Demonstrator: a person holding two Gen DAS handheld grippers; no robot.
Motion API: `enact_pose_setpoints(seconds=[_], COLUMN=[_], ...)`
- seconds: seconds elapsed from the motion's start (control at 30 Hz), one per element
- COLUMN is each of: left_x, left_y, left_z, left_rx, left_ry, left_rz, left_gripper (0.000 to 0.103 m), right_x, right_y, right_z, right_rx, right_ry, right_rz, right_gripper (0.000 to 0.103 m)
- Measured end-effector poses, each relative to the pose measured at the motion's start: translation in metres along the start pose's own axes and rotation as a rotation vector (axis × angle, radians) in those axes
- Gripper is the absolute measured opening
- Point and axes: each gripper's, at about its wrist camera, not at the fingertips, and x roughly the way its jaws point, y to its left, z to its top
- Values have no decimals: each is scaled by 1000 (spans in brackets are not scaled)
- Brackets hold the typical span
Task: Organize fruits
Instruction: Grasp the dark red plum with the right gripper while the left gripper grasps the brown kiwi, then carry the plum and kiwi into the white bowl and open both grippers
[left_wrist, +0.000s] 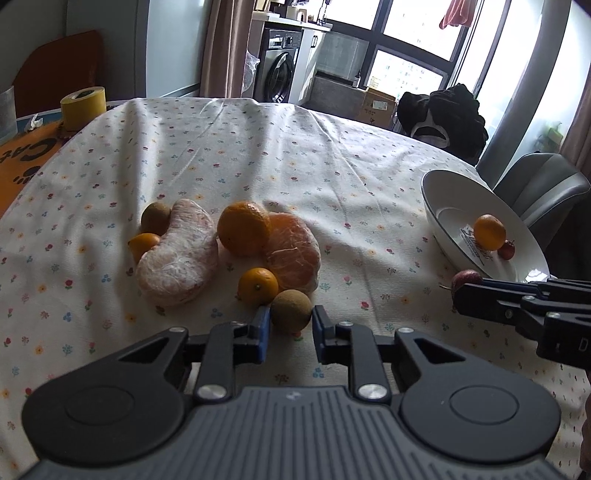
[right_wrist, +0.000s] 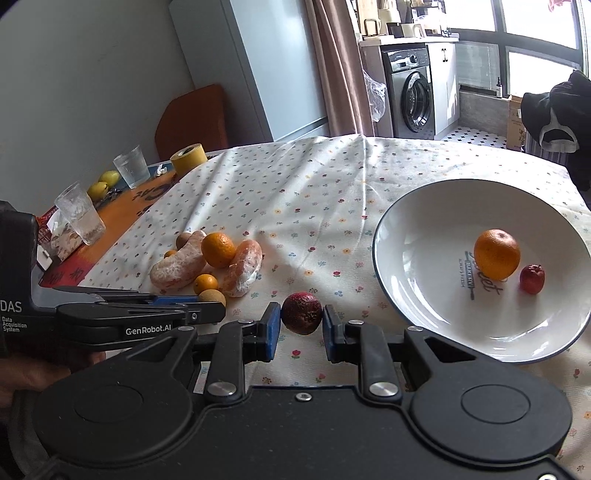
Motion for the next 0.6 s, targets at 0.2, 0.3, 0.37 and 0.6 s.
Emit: enact_pose_setpoints(seconds=[0.2,0.3,0.37,0.6], left_x=[-10,-15,-18,-21], left_y=[-10,-18,-23,-48], left_z=[5,9,13,25], left_rx=[16,25,30,71], left_ry=[-18,-34,-43,-68], left_rz=[-22,-34,-41,-73], left_gripper=[22,22,22,22], right_x=[-6,-10,-12,-24], right_y=[-13,-20,-25,-48], right_z=[-2,-4,-5,-12], right_rx=[29,44,56,112], right_ry=[-14,-25,-31,-66], right_rz=[-16,-25,-32,-60], right_gripper=[23,23,23,23])
